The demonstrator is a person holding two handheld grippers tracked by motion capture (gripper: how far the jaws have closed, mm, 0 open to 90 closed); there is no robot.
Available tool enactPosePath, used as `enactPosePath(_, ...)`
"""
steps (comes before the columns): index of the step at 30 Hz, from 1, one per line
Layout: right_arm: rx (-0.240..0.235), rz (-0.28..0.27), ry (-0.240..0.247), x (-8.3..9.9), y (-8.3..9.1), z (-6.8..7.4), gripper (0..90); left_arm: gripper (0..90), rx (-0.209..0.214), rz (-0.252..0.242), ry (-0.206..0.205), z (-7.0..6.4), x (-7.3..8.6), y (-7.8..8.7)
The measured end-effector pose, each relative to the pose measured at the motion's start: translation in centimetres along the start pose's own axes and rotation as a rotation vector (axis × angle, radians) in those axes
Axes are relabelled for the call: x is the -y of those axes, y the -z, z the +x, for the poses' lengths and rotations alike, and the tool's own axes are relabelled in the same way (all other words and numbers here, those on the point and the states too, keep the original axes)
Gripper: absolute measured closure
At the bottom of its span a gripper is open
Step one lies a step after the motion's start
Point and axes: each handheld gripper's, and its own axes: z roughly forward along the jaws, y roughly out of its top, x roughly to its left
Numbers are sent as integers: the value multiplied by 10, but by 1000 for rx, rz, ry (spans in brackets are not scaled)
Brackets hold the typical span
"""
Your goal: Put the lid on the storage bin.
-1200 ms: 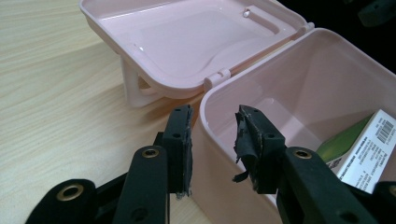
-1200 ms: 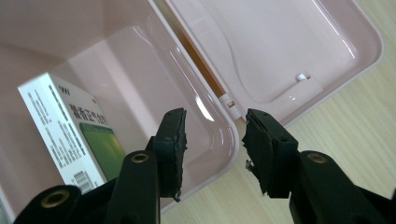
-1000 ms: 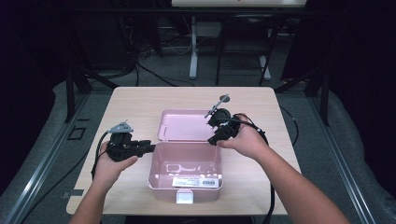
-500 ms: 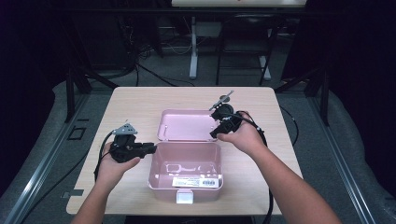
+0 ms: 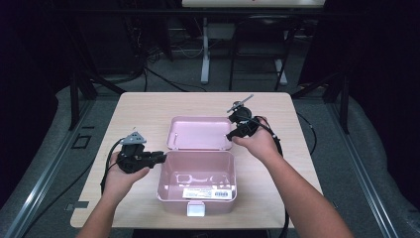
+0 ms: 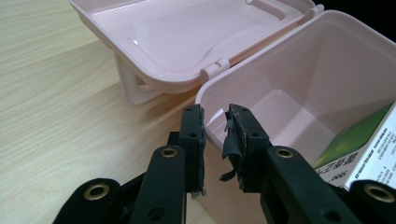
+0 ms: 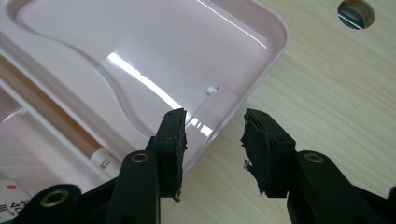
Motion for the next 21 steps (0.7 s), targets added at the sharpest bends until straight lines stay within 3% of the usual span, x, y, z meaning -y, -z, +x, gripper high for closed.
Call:
enactPosePath(11,29,-15,-87,-6,-19,-12,579,759,0,-1,8,0,0,0)
enactPosePath(21,54,-26,-132,-9,-32,-18,588,760,-1,-3,7,0,1,0)
